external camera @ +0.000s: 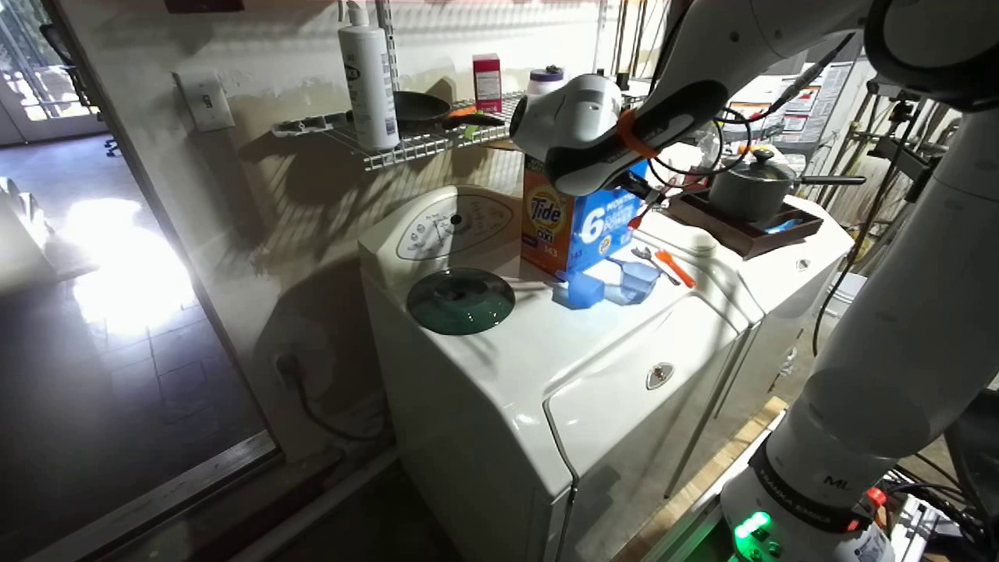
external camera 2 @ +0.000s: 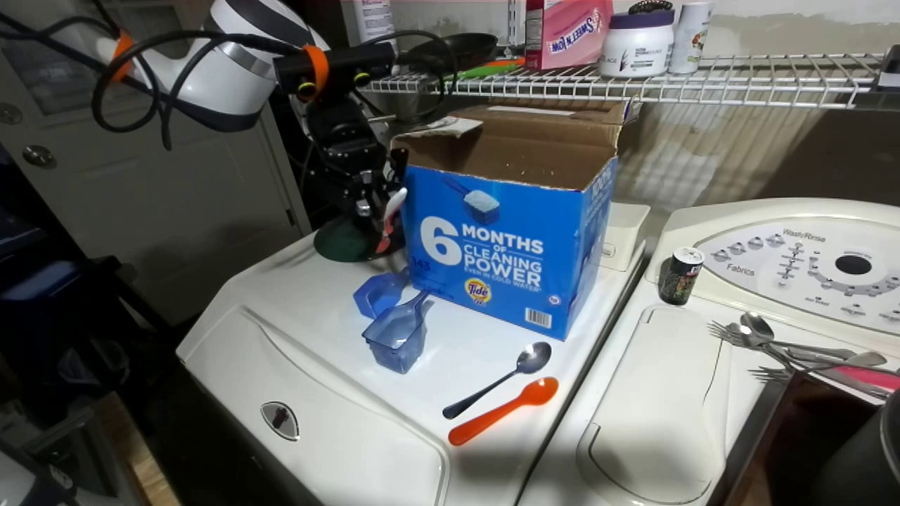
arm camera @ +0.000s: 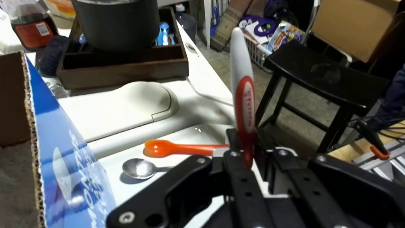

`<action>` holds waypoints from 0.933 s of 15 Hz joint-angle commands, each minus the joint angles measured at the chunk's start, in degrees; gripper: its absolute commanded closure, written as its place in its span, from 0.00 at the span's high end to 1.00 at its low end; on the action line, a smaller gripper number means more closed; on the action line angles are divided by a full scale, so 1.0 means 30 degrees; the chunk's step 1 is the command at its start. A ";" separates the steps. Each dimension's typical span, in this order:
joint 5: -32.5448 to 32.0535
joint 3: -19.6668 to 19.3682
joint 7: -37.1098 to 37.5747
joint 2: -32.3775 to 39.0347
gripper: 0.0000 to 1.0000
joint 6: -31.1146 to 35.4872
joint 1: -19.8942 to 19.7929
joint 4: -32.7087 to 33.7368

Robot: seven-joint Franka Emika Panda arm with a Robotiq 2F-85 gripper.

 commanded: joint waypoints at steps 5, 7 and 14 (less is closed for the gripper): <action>0.3558 -0.0849 -0.0356 -0.1874 0.04 0.5307 -0.0310 -0.0964; 0.4637 -0.1119 -0.0668 -0.2113 0.04 0.6834 -0.0374 -0.1224; 0.9044 -0.1769 -0.2551 -0.2251 0.04 1.0129 -0.0529 -0.1792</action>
